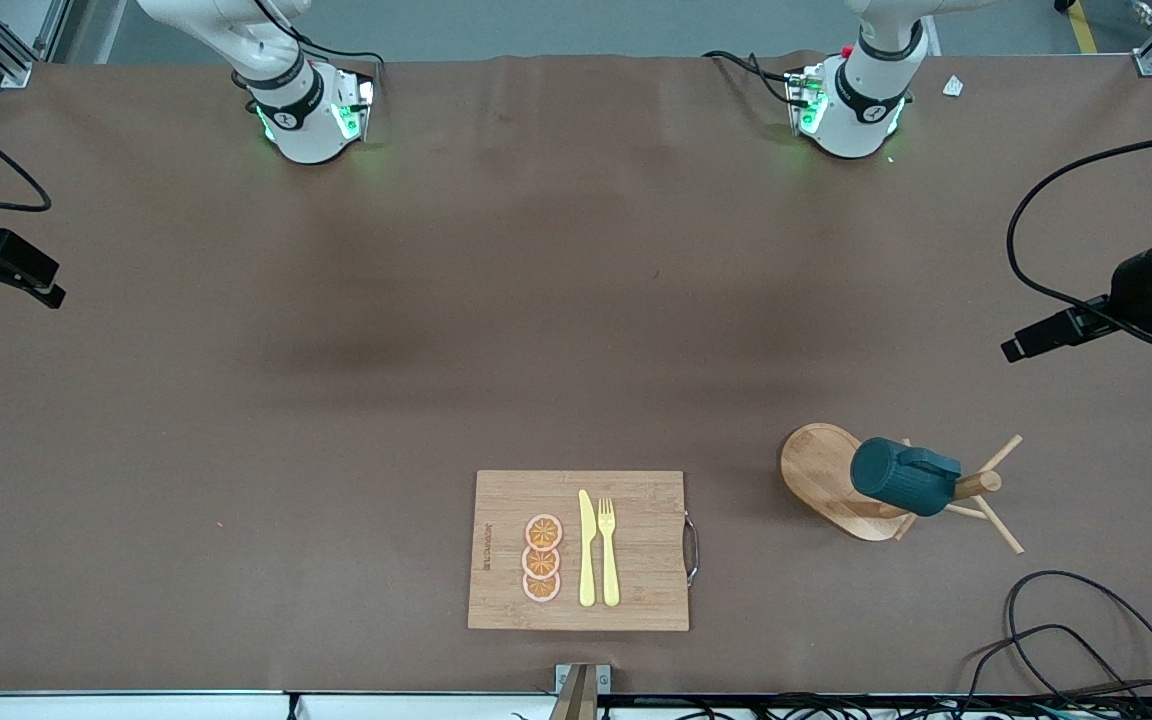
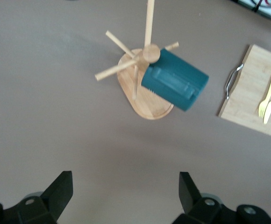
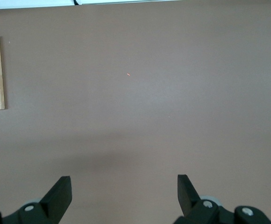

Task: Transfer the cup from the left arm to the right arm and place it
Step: 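Move the left gripper toward the teal mug on the wooden stand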

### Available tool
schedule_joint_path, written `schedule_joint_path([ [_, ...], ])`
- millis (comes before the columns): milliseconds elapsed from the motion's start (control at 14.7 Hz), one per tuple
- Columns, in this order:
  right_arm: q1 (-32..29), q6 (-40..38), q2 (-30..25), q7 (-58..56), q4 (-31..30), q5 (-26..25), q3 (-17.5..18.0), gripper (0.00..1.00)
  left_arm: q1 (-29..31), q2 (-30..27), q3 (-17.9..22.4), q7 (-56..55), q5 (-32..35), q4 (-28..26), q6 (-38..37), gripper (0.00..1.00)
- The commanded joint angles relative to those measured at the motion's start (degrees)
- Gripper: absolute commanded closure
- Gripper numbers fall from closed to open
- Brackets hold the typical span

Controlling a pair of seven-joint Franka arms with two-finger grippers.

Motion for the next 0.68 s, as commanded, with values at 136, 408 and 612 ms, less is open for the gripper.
schedule_joint_path([
  [136, -1.1, -0.2, -0.7, -0.9, -0.5, -0.1, 0.7, 0.0, 0.8, 2.3, 0.5, -1.7, -5.5, 1.9, 1.4, 0.0],
  [408, -1.1, -0.2, -0.7, -0.9, -0.5, -0.1, 0.7, 0.0, 1.0, 3.3, 0.5, -8.6, -9.9, 1.5, 3.9, 0.0],
  [612, -1.2, -0.2, -0.7, -1.2, -0.5, -0.1, 0.7, 0.0, 2.4, 6.2, 0.5, -15.5, -11.4, 1.5, 6.0, 0.0],
])
